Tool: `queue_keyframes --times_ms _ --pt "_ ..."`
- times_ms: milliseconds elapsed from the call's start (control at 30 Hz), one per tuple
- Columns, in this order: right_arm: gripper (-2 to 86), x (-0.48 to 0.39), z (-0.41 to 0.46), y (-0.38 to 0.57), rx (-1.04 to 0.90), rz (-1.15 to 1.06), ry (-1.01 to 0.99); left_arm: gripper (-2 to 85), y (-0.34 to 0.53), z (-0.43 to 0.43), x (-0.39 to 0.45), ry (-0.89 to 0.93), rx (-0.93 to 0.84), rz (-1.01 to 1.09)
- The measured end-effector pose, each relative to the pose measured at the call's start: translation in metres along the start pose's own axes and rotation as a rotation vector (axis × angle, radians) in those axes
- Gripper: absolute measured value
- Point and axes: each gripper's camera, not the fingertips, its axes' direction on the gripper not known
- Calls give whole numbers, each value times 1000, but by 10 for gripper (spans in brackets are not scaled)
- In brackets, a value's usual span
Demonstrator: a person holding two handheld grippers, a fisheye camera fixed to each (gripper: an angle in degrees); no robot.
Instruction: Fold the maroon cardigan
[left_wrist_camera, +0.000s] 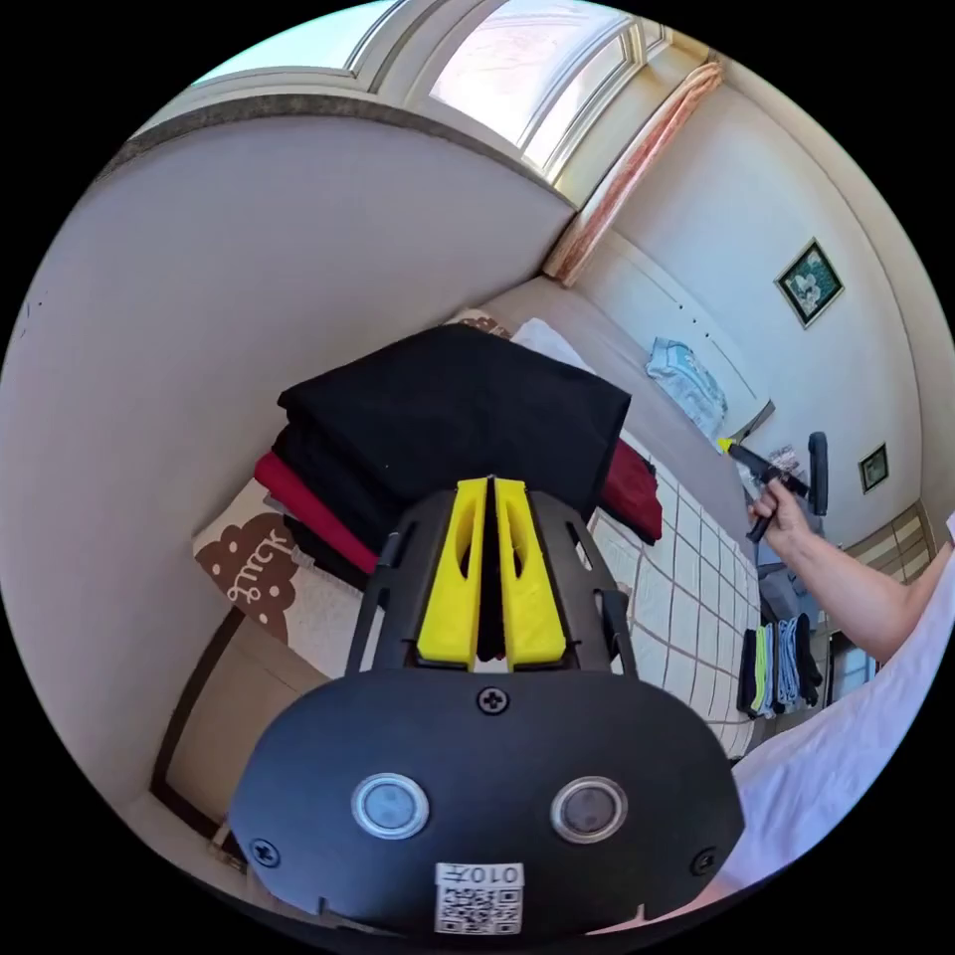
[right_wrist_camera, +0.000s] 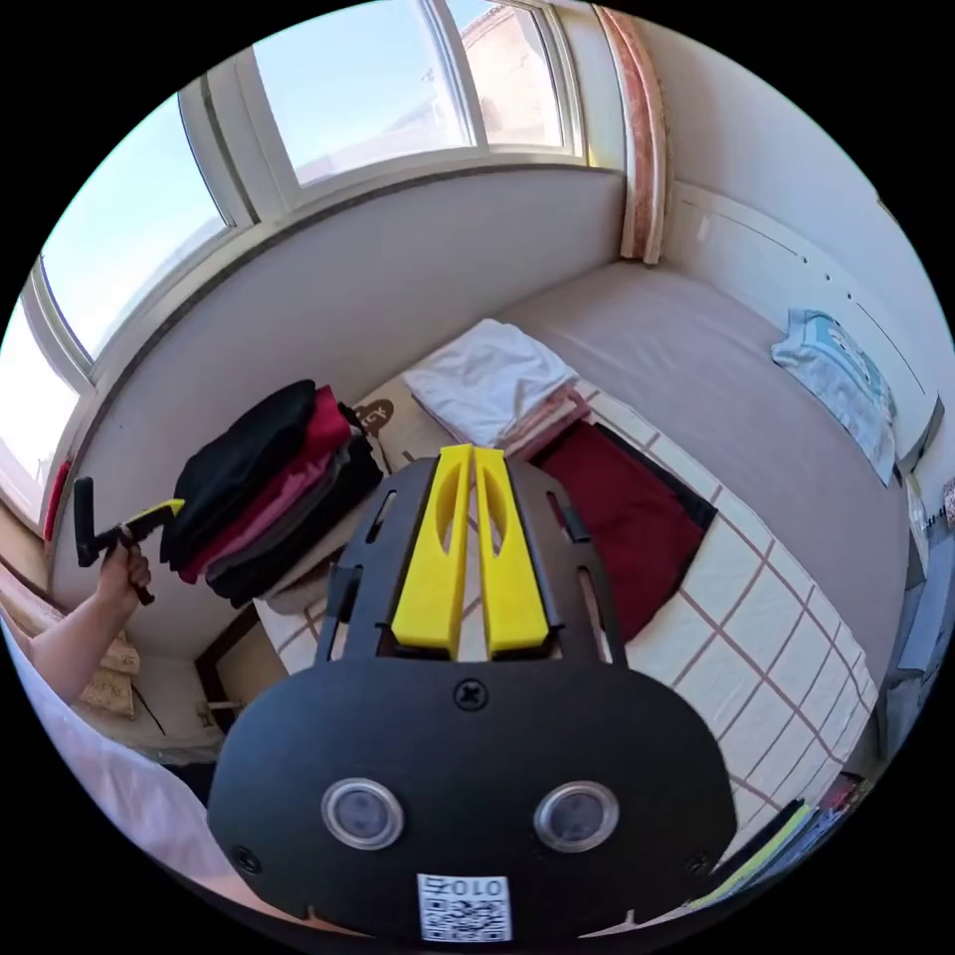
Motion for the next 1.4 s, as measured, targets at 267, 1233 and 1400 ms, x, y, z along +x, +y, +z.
queue_keyframes --times_ms 267,1233,1400 --pt "107 12 -12 46 -95 -60 276 1 -7 -61 74 109 245 214" --pt "113 146 -11 130 -323 121 16 8 112 0 258 377 -147 303" --pt "112 161 -141 274 -133 204 -245 45 133 -24 327 472 -99 270"
